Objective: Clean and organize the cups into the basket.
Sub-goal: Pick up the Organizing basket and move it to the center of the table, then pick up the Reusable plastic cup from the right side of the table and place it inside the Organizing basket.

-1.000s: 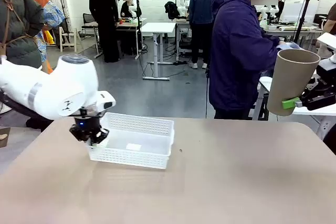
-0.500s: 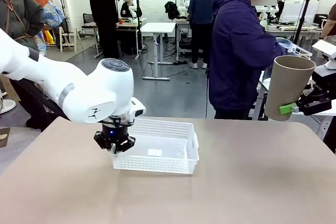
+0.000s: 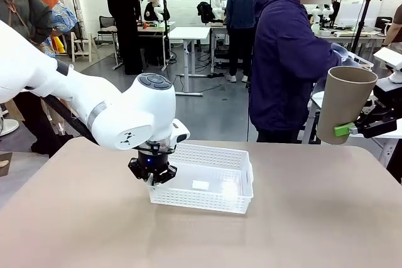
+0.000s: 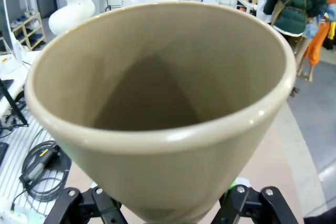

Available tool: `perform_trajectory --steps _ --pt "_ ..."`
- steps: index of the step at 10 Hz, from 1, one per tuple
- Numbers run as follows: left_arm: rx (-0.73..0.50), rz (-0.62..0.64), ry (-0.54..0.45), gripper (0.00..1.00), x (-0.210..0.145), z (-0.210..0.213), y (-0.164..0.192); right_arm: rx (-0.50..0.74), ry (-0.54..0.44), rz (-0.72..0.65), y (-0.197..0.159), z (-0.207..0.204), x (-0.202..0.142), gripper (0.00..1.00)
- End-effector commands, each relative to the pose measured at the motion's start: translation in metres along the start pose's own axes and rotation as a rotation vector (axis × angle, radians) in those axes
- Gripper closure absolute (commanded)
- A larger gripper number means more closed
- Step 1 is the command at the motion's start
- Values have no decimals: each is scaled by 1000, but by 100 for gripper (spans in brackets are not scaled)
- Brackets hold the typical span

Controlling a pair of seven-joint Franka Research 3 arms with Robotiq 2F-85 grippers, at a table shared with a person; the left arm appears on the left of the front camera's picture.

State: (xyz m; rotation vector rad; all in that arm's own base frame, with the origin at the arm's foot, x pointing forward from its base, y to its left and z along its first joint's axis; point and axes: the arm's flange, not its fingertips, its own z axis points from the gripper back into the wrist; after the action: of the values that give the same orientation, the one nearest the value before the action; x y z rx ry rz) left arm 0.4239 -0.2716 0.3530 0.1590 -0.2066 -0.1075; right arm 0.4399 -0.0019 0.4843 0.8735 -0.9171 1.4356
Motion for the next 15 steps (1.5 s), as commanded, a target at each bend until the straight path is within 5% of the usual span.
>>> perform_trajectory --steps 1,2,3,5,7,9,12,15 --pt "10 47 28 100 5 -4 16 -4 -7 16 -2 0 2 76" --pt "0 0 0 100 0 0 0 -4 -7 16 -2 0 2 76" --pt "0 0 0 100 0 0 0 0 0 0 0 0 0 20" --pt "0 0 0 100 0 0 0 26 200 5 -5 -26 45 20" --pt "0 0 0 100 0 0 0 100 410 -150 -38 -72 117 20" --pt "0 0 0 100 0 0 0 160 646 -247 -60 -129 149 20" --pt "0 0 0 100 0 0 0 191 901 -377 -88 -203 142 20" --pt "0 0 0 100 0 0 0 178 990 -316 -92 -252 116 20"
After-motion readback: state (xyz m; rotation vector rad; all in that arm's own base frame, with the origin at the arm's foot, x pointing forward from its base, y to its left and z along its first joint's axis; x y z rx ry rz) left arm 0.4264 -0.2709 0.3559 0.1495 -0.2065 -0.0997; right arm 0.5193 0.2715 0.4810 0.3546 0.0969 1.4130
